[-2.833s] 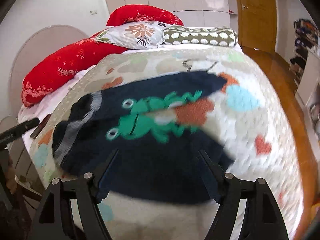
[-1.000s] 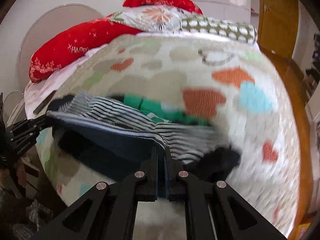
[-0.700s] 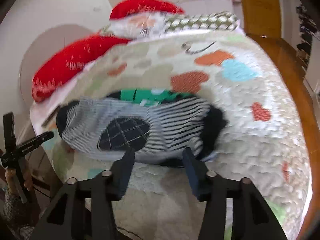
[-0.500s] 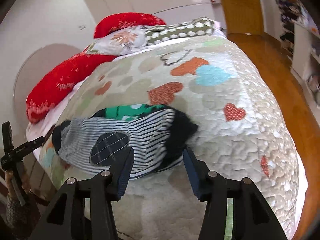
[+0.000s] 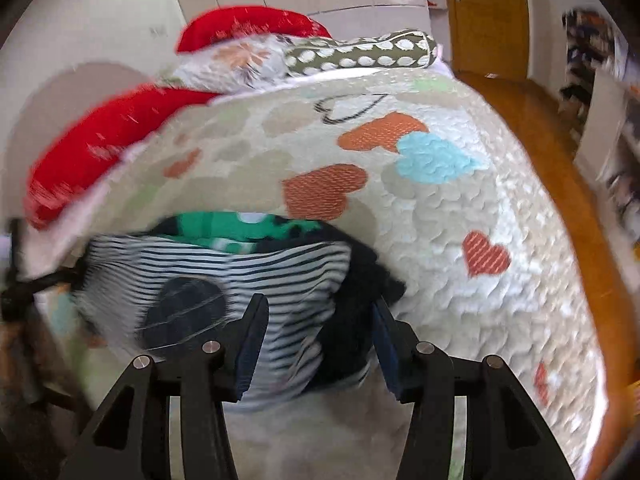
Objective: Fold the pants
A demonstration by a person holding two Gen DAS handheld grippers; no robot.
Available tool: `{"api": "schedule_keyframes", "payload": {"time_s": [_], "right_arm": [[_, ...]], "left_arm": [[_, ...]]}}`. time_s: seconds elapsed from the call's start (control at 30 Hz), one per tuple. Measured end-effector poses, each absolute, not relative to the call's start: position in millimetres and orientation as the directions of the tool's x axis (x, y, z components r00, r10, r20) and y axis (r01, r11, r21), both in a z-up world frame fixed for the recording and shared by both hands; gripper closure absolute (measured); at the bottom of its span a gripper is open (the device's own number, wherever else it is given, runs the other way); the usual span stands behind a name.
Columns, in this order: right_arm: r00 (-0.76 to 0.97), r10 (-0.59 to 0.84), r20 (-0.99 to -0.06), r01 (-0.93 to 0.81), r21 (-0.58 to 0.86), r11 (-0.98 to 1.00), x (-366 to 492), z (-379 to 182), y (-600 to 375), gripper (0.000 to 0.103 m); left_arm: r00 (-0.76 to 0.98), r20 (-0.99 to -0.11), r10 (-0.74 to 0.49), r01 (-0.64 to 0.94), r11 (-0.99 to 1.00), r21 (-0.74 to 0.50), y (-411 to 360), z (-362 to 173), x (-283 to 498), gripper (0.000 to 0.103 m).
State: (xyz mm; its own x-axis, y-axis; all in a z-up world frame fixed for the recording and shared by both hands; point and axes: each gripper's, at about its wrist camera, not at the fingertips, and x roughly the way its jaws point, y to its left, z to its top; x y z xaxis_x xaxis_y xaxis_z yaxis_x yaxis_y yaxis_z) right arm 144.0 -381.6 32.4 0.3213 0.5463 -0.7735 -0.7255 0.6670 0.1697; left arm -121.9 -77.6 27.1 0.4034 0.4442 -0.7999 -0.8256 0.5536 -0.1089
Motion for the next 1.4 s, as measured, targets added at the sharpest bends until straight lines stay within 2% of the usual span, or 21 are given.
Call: {"api": "schedule_keyframes", "payload": {"time_s": [0.03, 0.07, 0.2, 0.27, 0.37, 0.43, 0.5, 0.57, 0.63, 0.67, 0.7, 0.73, 0.77, 0.83, 0.93, 1.0, 1.07, 1.27, 1.3, 1.37, 1.4], "right_arm": [[0.323, 0.513, -0.795, -0.737, 0.128, 0.663, 144, 28, -373, 0.087], [0.324, 0.493, -0.808, -0.748, 0.101, 0.656, 143, 27, -367, 0.095], [0.398, 0.516, -0.758, -0.774, 0.024, 0.632, 138, 58, -358, 0.095], [0.405, 0.565, -0.719, -0.775, 0.058, 0.629, 142, 81, -356, 0.095], [0.398, 0.591, -0.701, -0.750, 0.123, 0.650, 157, 86, -354, 0.094], [0.380, 0.570, -0.729, -0.723, 0.150, 0.675, 169, 69, -353, 0.092], [0.362, 0.504, -0.784, -0.688, 0.140, 0.712, 181, 44, -355, 0.086], [0.312, 0.507, -0.804, -0.647, 0.211, 0.733, 189, 25, -370, 0.080], [0.294, 0.561, -0.774, -0.615, 0.295, 0.731, 190, 24, -388, 0.061], [0.300, 0.580, -0.757, -0.608, 0.317, 0.728, 189, 25, -395, 0.044], [0.305, 0.597, -0.742, -0.605, 0.333, 0.724, 187, 25, -399, 0.033], [0.304, 0.604, -0.737, -0.604, 0.341, 0.720, 186, 25, -400, 0.032], [0.290, 0.608, -0.739, -0.603, 0.353, 0.716, 186, 22, -399, 0.032], [0.230, 0.616, -0.754, -0.601, 0.387, 0.699, 189, 10, -389, 0.032], [0.199, 0.609, -0.768, -0.610, 0.389, 0.691, 189, -6, -366, 0.034], [0.176, 0.610, -0.773, -0.616, 0.397, 0.680, 190, -6, -359, 0.075], [0.142, 0.657, -0.740, -0.581, 0.475, 0.661, 198, 3, -365, 0.079], [0.300, 0.639, -0.709, -0.561, 0.410, 0.719, 203, 30, -397, 0.079], [0.303, 0.633, -0.712, -0.546, 0.415, 0.728, 206, 26, -403, 0.076], [0.301, 0.601, -0.740, -0.522, 0.399, 0.753, 210, 16, -408, 0.064], [0.310, 0.576, -0.757, -0.512, 0.378, 0.772, 210, 13, -412, 0.063]], "left_arm": [[0.413, -0.795, 0.444, -0.824, 0.553, -0.120, -78, 28, -124, 0.080], [0.432, -0.787, 0.440, -0.821, 0.554, -0.141, -78, 31, -127, 0.085], [0.472, -0.734, 0.489, -0.822, 0.545, -0.166, -79, 53, -133, 0.090], [0.450, -0.712, 0.539, -0.836, 0.535, -0.123, -80, 60, -134, 0.090], [0.402, -0.744, 0.534, -0.848, 0.523, -0.083, -78, 45, -131, 0.090], [0.374, -0.777, 0.505, -0.855, 0.513, -0.078, -75, 32, -132, 0.090], [0.352, -0.799, 0.488, -0.865, 0.496, -0.078, -75, 24, -135, 0.090], [0.392, -0.796, 0.460, -0.865, 0.479, -0.149, -75, 31, -145, 0.090], [0.444, -0.764, 0.469, -0.856, 0.475, -0.206, -77, 45, -151, 0.088], [0.458, -0.751, 0.476, -0.849, 0.484, -0.211, -79, 53, -150, 0.083], [0.470, -0.742, 0.479, -0.842, 0.497, -0.212, -82, 59, -149, 0.078], [0.486, -0.732, 0.478, -0.829, 0.517, -0.213, -86, 64, -144, 0.068], [0.509, -0.717, 0.476, -0.809, 0.550, -0.210, -91, 70, -136, 0.061], [0.540, -0.703, 0.463, -0.774, 0.602, -0.198, -101, 74, -122, 0.061], [0.577, -0.695, 0.429, -0.711, 0.682, -0.170, -115, 72, -95, 0.053], [0.552, -0.704, 0.447, -0.709, 0.696, -0.115, -119, 66, -78, 0.053], [0.528, -0.716, 0.456, -0.710, 0.700, -0.078, -119, 58, -63, 0.053], [0.408, -0.729, 0.550, -0.754, 0.653, 0.071, -123, 25, -36, 0.053], [0.393, -0.733, 0.555, -0.761, 0.644, 0.080, -121, 20, -36, 0.052], [0.361, -0.738, 0.571, -0.774, 0.625, 0.105, -118, 8, -38, 0.040], [0.354, -0.735, 0.579, -0.778, 0.618, 0.112, -117, 6, -41, 0.037]]}}
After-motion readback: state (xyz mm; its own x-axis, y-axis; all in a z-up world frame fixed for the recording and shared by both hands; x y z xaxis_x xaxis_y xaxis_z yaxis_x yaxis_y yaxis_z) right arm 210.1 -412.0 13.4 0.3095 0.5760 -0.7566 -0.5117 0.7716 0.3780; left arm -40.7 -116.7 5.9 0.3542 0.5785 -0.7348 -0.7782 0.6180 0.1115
